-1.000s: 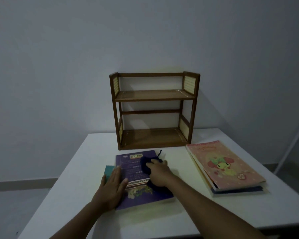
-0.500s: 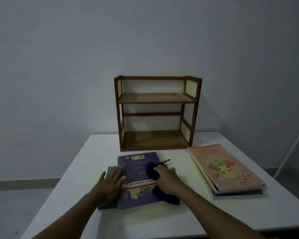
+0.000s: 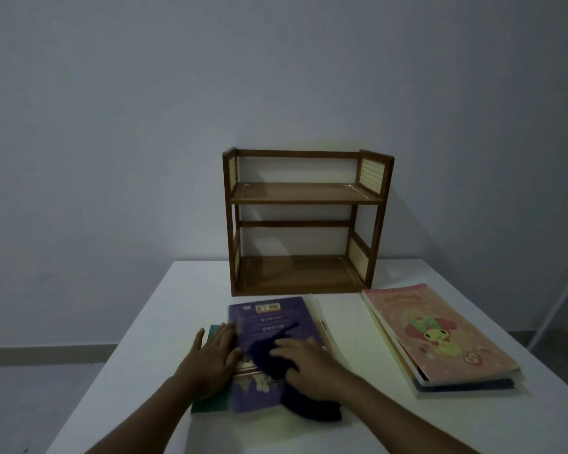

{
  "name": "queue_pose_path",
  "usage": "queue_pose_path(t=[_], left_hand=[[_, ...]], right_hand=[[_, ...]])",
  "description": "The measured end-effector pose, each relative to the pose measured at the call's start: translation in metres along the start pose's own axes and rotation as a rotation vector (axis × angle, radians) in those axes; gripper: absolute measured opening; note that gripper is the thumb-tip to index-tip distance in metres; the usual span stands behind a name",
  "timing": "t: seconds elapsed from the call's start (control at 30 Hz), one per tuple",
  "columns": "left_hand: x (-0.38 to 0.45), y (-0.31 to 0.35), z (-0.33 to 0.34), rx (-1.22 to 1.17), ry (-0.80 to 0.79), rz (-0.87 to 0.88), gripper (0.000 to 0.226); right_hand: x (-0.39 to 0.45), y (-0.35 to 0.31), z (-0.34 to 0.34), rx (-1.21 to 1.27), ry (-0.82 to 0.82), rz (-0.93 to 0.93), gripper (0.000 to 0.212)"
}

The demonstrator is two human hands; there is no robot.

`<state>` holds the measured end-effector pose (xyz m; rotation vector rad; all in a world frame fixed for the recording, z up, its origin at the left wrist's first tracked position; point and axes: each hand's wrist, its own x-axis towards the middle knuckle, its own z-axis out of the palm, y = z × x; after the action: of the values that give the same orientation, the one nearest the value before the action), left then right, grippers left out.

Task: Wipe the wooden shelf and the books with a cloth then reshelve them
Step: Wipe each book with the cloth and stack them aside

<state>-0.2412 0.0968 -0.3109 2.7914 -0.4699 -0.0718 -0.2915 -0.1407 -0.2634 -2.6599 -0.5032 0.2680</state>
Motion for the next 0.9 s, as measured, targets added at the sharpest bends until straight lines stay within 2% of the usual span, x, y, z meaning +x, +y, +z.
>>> queue_pose_path(t=[0.1, 0.2, 0.33, 0.47, 0.53, 0.63, 0.67, 0.73, 0.8, 0.9], left_hand=[[0.009, 0.004, -0.006, -0.212, 0.000, -0.030, 0.060], [0.017, 0.010, -0.014, -0.178, -0.029, -0.032, 0.045], [0.022, 0.011, -0.012, 0.075, -0.077, -0.024, 0.055], [0.025, 0.007, -0.005, 0.074, -0.111, -0.045, 0.070], [0.027, 0.005, -0.006, 0.089, -0.119, -0.046, 0.083], [0.028, 0.005, -0.007, 0.103, -0.143, -0.048, 0.090], [0.028, 0.005, -0.007, 0.105, -0.142, -0.052, 0.089], [0.028, 0.006, -0.007, 0.116, -0.134, -0.052, 0.073], [0.029, 0.006, -0.007, 0.117, -0.116, -0.049, 0.062], [0.027, 0.003, -0.004, 0.117, -0.112, -0.048, 0.060]], right_hand=[[0.022, 0.023, -0.011, 0.066, 0.132, 0.176, 0.051], [0.037, 0.016, -0.010, 0.081, 0.144, 0.270, 0.051], [0.034, -0.018, 0.009, 0.022, 0.055, 0.170, 0.053], [0.031, -0.015, 0.012, -0.025, -0.011, 0.032, 0.053], [0.037, 0.007, 0.001, -0.068, 0.051, 0.066, 0.054], [0.046, 0.047, -0.017, -0.118, 0.163, 0.262, 0.052], [0.048, 0.054, -0.021, -0.097, 0.179, 0.331, 0.050], [0.048, 0.053, -0.022, -0.086, 0.174, 0.386, 0.048], [0.045, 0.035, -0.018, -0.135, 0.164, 0.334, 0.049], [0.039, -0.010, 0.000, -0.123, 0.081, 0.141, 0.054]])
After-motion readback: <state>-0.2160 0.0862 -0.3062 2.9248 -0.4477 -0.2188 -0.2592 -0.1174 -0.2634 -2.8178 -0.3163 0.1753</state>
